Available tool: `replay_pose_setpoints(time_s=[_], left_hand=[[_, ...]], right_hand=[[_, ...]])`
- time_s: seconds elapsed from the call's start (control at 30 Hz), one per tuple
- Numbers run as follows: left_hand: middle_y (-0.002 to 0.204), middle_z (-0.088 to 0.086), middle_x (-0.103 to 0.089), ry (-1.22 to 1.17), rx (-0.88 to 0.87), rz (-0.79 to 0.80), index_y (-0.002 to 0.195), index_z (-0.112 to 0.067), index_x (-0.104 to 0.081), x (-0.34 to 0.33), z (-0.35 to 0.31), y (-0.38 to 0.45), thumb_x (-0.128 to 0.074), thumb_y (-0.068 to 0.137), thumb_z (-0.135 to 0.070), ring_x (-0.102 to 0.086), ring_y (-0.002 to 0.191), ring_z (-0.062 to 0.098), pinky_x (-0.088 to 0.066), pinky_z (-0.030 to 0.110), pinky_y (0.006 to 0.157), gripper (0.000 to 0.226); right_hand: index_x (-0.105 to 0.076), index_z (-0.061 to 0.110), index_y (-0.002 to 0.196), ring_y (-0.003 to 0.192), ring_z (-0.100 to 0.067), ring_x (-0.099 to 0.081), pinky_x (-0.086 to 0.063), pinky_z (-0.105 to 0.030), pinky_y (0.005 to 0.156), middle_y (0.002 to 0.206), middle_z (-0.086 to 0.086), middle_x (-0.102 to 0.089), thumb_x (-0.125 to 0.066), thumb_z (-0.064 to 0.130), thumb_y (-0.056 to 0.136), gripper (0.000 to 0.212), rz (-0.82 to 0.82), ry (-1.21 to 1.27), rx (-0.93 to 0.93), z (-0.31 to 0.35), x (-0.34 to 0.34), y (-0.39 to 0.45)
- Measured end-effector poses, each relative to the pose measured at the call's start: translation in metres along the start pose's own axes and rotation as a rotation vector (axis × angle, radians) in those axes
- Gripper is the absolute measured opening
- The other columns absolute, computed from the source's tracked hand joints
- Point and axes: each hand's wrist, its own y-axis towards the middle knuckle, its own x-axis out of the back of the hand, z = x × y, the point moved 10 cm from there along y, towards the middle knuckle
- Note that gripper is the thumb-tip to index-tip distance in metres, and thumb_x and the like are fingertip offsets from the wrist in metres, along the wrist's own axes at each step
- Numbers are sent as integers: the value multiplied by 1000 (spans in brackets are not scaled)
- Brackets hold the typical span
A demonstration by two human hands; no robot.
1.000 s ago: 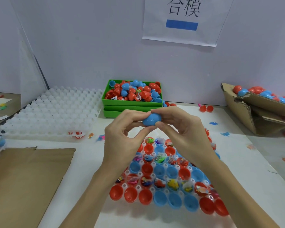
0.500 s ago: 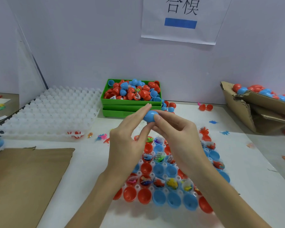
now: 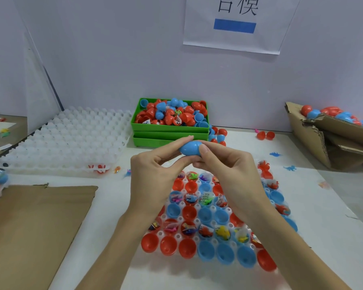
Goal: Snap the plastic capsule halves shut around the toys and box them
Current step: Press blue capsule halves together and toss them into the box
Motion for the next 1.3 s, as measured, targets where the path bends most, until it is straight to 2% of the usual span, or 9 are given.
replay_pose_setpoints(time_s=[0.23, 0.33, 0.4, 0.57, 0.7, 0.83, 1.03, 1.2, 1.3], left_hand=[[132, -15, -70, 95, -76, 94, 146, -26, -60, -16, -12, -4, -70, 96, -27, -62, 123, -6, -55, 24, 103, 51], [135, -16, -64, 171, -119, 105, 152, -20, -52, -22, -17, -7, -74, 92, -31, -61, 114, -12, -50, 6, 92, 65], [132, -13, -65, 209, -158, 65, 149, -15, -56, -19, -20, -8, -75, 92, -29, -59, 113, -9, -46, -1, 85, 62], [136, 1, -67, 338, -218, 78, 148, -11, -55, -18, -22, -9, -74, 95, -12, -64, 122, 12, -54, 27, 100, 56], [135, -6, -68, 282, -185, 134, 146, -15, -55, -18, -22, -5, -75, 95, -16, -67, 116, 8, -56, 22, 94, 55], [122, -6, -74, 227, -166, 161, 138, -17, -60, -17, -21, -2, -75, 96, -18, -69, 110, 4, -61, 21, 80, 44], [124, -8, -73, 332, -241, 207, 136, -17, -60, -17, -21, -1, -77, 93, -23, -68, 114, 6, -58, 27, 95, 46], [97, 0, -73, 484, -318, 149, 121, -11, -64, -11, -24, -2, -77, 92, -28, -71, 92, 19, -58, 39, 76, 36], [91, 4, -72, 560, -362, 109, 120, -6, -65, -7, -29, -2, -71, 94, -33, -69, 83, 23, -57, 42, 69, 38]], right_hand=[[-80, 24, 106, 102, -19, -77, -58, -18, 84, 107, -2, -80, -72, 32, 90, 19, 9, 117, -60, -3, -1, 0], [-82, 18, 106, 105, -24, -76, -59, -26, 91, 108, -8, -79, -75, 31, 90, 22, 18, 193, -114, -9, -4, 0], [-82, 17, 106, 105, -26, -76, -60, -31, 94, 107, -11, -79, -74, 26, 93, 18, 16, 202, -132, -14, -8, -3], [-79, 11, 100, 98, -25, -76, -61, -34, 90, 98, -11, -79, -71, 24, 98, 15, -19, 126, -74, -23, -23, -13], [-78, 18, 109, 98, -26, -75, -59, -41, 93, 99, -9, -78, -66, 37, 99, 24, -33, 111, -59, -22, -24, -14], [-78, 19, 111, 101, -27, -75, -59, -48, 96, 104, -7, -78, -67, 40, 99, 27, -47, 54, -28, -16, -20, -13], [-80, 23, 105, 98, -25, -76, -61, -43, 93, 100, -4, -80, -69, 44, 89, 28, -73, 19, -38, -16, -14, -14], [-80, 23, 107, 96, -18, -76, -62, -29, 87, 98, 1, -80, -69, 33, 96, 19, -77, -25, 2, -10, -15, -17], [-80, 25, 107, 94, -16, -77, -61, -23, 84, 95, 2, -80, -75, 29, 93, 15, -78, -21, 6, -6, -15, -17]])
